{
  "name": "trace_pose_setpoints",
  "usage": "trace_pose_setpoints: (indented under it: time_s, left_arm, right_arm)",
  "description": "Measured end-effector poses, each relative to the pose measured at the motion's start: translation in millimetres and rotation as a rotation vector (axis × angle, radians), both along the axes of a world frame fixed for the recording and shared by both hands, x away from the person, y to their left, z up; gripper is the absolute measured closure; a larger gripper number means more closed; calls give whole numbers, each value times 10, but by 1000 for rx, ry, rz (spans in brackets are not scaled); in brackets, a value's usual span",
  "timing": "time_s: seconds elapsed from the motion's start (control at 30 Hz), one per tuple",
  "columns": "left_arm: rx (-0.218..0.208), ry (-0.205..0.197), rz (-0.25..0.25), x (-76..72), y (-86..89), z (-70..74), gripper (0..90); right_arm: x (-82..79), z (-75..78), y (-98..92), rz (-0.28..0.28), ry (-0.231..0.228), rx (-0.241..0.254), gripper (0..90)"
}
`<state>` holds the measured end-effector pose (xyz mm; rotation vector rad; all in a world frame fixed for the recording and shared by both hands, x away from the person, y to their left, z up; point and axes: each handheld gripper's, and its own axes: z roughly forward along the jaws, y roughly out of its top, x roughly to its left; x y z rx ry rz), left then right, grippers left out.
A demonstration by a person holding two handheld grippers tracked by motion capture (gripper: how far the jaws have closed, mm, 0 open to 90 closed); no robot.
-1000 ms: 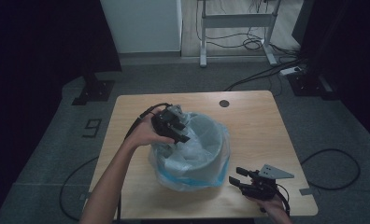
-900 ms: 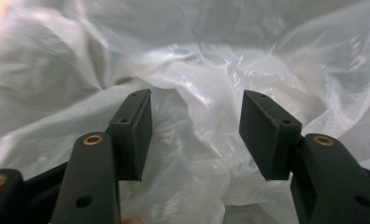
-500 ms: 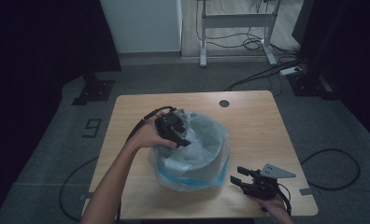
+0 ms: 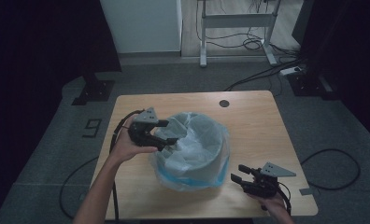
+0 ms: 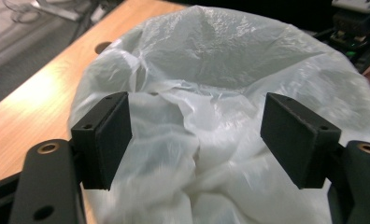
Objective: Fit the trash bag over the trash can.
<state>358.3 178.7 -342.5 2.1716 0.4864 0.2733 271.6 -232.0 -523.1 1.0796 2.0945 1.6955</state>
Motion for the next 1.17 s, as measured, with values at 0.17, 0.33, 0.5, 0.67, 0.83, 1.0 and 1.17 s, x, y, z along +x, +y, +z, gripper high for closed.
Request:
trace_pose_setpoints:
  time_s: [0.17,0.33,0.5,0.67,0.83,1.0,1.17]
  left_arm:
    - [-50,-41,49,-233,258,-92,242]
    - [-82,-55,91,-425,492,-241,243]
    - [-112,-58,139,-599,711,-435,243]
    - [-85,-55,183,-764,861,-678,243]
    - [-63,-30,201,-840,938,-893,240]
    - [-77,-21,210,-847,962,-942,239]
    - [-81,-21,220,-840,960,-952,232]
  right_arm:
    - [10,-8,-6,-19,-8,-19,402]
    - [22,-16,-24,-34,-8,-27,396]
    - [26,-19,-41,-44,-9,-27,394]
    - [26,-25,-68,-54,-8,-30,393]
    - [35,-37,-92,-68,-6,-34,392]
    - [34,-37,-105,-77,-7,-36,389]
    - [20,-30,-133,-84,-14,-42,385]
